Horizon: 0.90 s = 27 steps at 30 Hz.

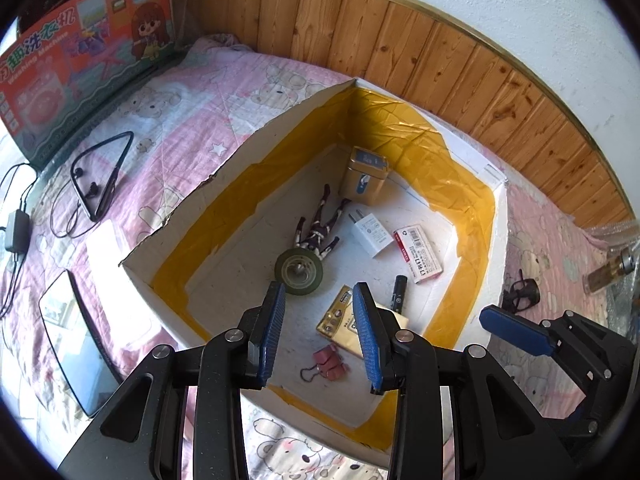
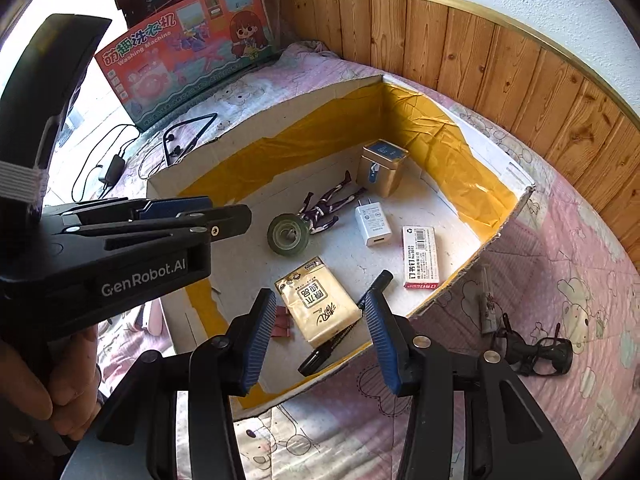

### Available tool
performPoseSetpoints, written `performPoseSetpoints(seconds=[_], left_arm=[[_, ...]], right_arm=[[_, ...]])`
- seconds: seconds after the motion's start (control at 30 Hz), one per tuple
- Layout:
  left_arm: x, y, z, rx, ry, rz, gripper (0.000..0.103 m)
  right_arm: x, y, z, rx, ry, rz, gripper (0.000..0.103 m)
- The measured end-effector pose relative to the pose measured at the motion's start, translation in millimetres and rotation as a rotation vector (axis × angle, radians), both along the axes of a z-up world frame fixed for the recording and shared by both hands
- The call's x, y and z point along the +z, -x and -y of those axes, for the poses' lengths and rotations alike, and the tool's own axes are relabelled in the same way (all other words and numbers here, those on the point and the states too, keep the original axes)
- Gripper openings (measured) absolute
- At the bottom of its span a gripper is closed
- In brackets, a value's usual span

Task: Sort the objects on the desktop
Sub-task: 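Open the right tool to drop the tissue pack while the left tool releases the tape, then grasp the black glasses with the right tool while the left tool grasps the glass bottle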

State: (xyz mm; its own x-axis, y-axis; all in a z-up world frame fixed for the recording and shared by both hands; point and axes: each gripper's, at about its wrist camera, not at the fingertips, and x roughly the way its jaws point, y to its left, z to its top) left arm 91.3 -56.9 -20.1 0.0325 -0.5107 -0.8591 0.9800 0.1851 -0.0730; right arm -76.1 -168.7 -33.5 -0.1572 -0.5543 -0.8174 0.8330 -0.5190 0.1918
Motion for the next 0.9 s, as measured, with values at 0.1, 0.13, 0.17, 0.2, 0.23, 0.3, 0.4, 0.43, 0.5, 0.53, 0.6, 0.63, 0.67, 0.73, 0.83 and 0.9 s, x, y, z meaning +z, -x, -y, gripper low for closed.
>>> performPoseSetpoints(seconds=[0.1, 0.13, 0.17, 0.2, 0.23, 0.3, 0.4, 0.43, 0.5, 0.53, 0.6, 0.63, 0.67, 0.73, 0.83, 0.9], left_arm=[[11, 10, -11, -0.014, 0.054, 0.022, 0.037], [16, 15, -16, -0.024, 0.081, 0.036, 0.037], [21, 21, -20, -0.036, 0.108, 0.049, 0.037], [26, 27, -24, -0.047, 0.133, 0.057, 0.037], [29, 33, -28, -0.060, 0.155, 0.058, 0.037], [33, 45, -33, -0.090, 0.174, 0.043, 0.037], [34, 67, -37, -0.141, 0.171, 0.037, 0.037], [35, 76, -38, -0.157, 0.172, 0.040, 0.037], [34, 91, -40, -0.185, 0.174, 0.026, 0.037], [33, 100, -40, -0.201, 0.170, 0.012, 0.037], [27, 117, -36, -0.229, 0.148, -0.021, 0.038], [23, 126, -33, -0.244, 0.134, -0.035, 0.038], [18, 136, -29, -0.259, 0.119, -0.041, 0.039], [6, 155, -19, -0.275, 0.077, -0.046, 0.039], [-16, 177, 2, -0.280, 0.003, -0.057, 0.042], [-34, 186, 18, -0.266, -0.051, -0.066, 0.043]], right_arm=[[7, -3, -11, -0.014, 0.034, -0.018, 0.049], [10, -5, -16, -0.019, 0.048, -0.024, 0.049], [12, -6, -22, -0.026, 0.068, -0.028, 0.049], [15, -7, -29, -0.037, 0.092, -0.035, 0.049], [17, -8, -36, -0.045, 0.114, -0.041, 0.049], [19, -9, -51, -0.072, 0.148, -0.042, 0.049], [19, -7, -76, -0.108, 0.193, -0.037, 0.049], [18, -6, -85, -0.123, 0.203, -0.034, 0.049], [14, 1, -103, -0.155, 0.219, -0.023, 0.049], [12, 5, -114, -0.177, 0.224, -0.021, 0.049], [3, 17, -135, -0.229, 0.226, 0.003, 0.049], [-3, 25, -146, -0.261, 0.229, 0.023, 0.049], [-10, 33, -157, -0.297, 0.229, 0.046, 0.049], [-27, 51, -175, -0.368, 0.225, 0.112, 0.049], [-58, 77, -197, -0.478, 0.233, 0.244, 0.056], [-79, 92, -206, -0.550, 0.233, 0.326, 0.058]])
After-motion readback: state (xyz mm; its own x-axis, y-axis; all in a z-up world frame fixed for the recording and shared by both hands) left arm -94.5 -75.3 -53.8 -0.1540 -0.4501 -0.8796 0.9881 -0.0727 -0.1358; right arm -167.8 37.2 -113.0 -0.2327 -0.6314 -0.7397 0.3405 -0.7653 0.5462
